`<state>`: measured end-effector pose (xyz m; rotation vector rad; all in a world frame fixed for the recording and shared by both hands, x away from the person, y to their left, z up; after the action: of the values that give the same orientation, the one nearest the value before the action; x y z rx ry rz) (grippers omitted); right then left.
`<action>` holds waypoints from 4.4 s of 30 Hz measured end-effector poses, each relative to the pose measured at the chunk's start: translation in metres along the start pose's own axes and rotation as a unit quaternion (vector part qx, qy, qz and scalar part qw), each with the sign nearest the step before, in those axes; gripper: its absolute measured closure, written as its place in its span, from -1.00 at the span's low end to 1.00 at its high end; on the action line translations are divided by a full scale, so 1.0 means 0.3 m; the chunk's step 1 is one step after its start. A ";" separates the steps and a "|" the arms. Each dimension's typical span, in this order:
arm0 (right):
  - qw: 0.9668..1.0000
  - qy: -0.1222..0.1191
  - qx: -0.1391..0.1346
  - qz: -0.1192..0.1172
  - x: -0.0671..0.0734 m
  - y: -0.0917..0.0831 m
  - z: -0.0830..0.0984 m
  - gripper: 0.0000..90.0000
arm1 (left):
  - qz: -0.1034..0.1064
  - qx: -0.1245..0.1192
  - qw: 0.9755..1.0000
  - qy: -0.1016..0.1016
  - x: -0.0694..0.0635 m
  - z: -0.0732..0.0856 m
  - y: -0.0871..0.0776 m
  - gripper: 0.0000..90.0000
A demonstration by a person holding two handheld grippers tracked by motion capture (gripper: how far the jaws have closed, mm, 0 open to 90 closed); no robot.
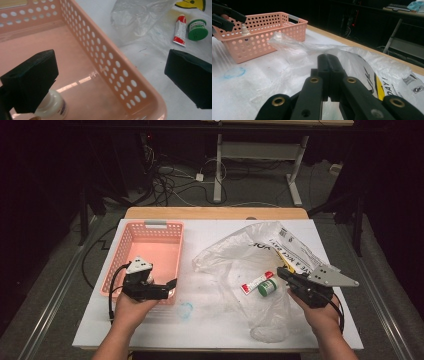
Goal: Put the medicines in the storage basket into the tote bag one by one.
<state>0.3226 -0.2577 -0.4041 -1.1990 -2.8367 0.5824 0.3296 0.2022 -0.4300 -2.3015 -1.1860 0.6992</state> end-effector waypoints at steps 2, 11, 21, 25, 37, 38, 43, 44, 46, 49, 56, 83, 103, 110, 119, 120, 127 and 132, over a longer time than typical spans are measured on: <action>1.000 -0.001 0.000 -0.001 0.000 0.002 0.001 1.00 | -0.005 -0.001 1.000 -0.007 0.019 0.004 -0.014 -1.00; 1.000 0.000 0.001 -0.001 -0.002 0.002 0.004 1.00 | -0.031 -0.004 0.999 -0.036 0.101 0.019 -0.067 -0.96; 1.000 -0.001 0.002 0.000 -0.003 -0.001 0.004 1.00 | -0.045 -0.007 0.997 -0.054 0.157 0.034 -0.096 -0.83; 1.000 -0.001 0.003 0.000 -0.003 0.000 0.005 1.00 | -0.046 -0.007 0.998 -0.052 0.154 0.024 -0.102 -0.69; 1.000 0.000 0.002 0.001 -0.003 -0.003 0.003 1.00 | -0.055 0.142 0.987 -0.042 0.149 -0.055 -0.005 -0.37; 1.000 0.000 0.002 0.002 -0.004 -0.004 0.004 1.00 | -0.054 0.158 0.985 -0.040 0.148 -0.057 0.008 -0.33; 1.000 0.004 0.002 0.003 -0.007 -0.007 0.007 1.00 | -0.061 0.209 0.975 -0.043 0.161 -0.064 0.053 -0.22; 1.000 0.003 0.002 0.003 -0.006 -0.007 0.006 1.00 | -0.060 0.218 0.973 -0.038 0.161 -0.066 0.057 -0.18; 1.000 0.003 0.002 0.003 -0.006 -0.008 0.006 1.00 | -0.062 0.229 0.971 -0.033 0.159 -0.072 0.064 -0.11; 1.000 0.004 0.001 0.003 -0.007 -0.009 0.006 1.00 | -0.067 0.251 0.965 -0.028 0.163 -0.071 0.082 -0.02; 1.000 0.003 -0.001 0.004 -0.007 -0.012 0.004 1.00 | -0.069 0.289 0.954 -0.028 0.169 -0.063 0.106 0.11; 1.000 0.006 0.005 -0.001 -0.002 -0.001 0.014 1.00 | -0.041 0.076 0.996 -0.019 0.089 -0.029 -0.006 0.29; 1.000 0.000 -0.003 -0.003 0.002 -0.003 0.000 1.00 | -0.023 -0.037 0.999 -0.006 0.028 0.031 -0.068 0.29; 1.000 0.001 -0.005 -0.002 -0.002 -0.006 -0.001 1.00 | -0.004 -0.055 0.998 -0.002 -0.005 0.023 -0.082 0.29; 1.000 -0.002 -0.007 -0.003 0.002 -0.004 -0.007 1.00 | 0.031 -0.061 0.997 0.033 -0.095 0.002 -0.068 0.29; 1.000 -0.002 -0.008 -0.004 0.003 -0.003 -0.008 1.00 | 0.033 -0.062 0.997 0.034 -0.107 0.001 -0.066 0.29; 1.000 -0.002 -0.005 -0.005 0.007 0.001 -0.008 1.00 | 0.055 -0.068 0.995 0.051 -0.164 -0.005 -0.045 0.29; 1.000 -0.003 -0.006 -0.006 0.009 0.003 -0.009 1.00 | 0.069 -0.065 0.994 0.059 -0.200 -0.006 -0.023 0.29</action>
<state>0.3216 -0.2544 -0.4023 -1.1836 -2.8548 0.5692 0.2966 0.1553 -0.4107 -2.5147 -1.0540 0.5402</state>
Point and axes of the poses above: each handheld gripper's, and its own axes: y roughly forward along the jaws, z roughly out of its underside, x roughly to its left, the point moved 1 cm from there along y, roughly forward along the jaws, and after that the axes turned 4 degrees about -y, right-handed, at the moved point
